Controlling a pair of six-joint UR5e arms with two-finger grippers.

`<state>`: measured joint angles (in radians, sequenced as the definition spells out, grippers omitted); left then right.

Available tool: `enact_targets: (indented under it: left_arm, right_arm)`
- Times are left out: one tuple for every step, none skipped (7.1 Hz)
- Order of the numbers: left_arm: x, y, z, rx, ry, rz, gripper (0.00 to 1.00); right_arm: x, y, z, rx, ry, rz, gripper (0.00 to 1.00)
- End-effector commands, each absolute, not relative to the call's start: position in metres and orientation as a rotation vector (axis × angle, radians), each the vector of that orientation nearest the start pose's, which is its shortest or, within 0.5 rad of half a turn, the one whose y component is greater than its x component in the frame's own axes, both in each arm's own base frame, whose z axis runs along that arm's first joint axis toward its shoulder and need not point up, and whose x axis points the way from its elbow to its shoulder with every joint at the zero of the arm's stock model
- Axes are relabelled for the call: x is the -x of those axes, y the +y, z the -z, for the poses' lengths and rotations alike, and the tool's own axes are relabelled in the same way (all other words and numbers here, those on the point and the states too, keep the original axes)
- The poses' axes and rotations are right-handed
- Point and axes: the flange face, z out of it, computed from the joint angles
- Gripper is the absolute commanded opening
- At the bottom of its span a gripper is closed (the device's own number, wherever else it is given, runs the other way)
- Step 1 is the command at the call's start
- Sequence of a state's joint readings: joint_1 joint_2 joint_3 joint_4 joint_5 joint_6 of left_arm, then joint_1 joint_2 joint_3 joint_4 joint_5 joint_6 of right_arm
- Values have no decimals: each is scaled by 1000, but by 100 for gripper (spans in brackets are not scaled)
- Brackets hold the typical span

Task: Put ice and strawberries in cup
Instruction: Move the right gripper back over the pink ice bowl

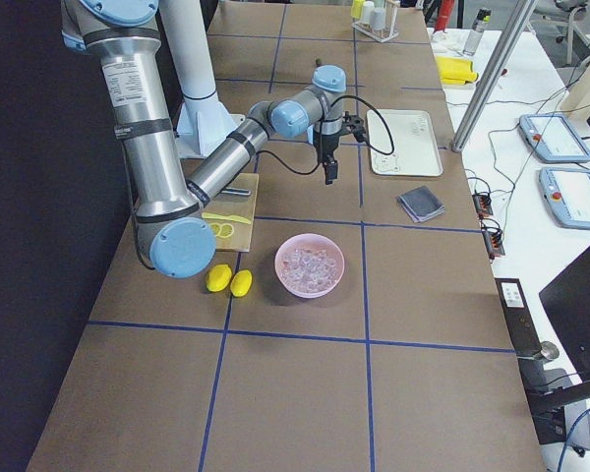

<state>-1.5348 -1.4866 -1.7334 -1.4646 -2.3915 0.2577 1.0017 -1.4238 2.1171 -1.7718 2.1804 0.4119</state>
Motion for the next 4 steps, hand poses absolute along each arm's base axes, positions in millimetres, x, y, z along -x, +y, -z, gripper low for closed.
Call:
enact_targets:
  left_arm:
    - [44,-455,-626,-65,821,-264,100]
    - [44,-455,-626,-64,821,-264,100]
    - [44,-455,-626,-64,821,-264,100]
    - [44,-455,-626,-64,821,-264,100]
  right_arm:
    - [135,-451,-404,-139,-757,354,98]
    - [108,-447,-425,-138,-759,373,98]
    - [98,-442,-437,-133,-755,384,98]
    - [96,-439,-443,-121,-751,379,98]
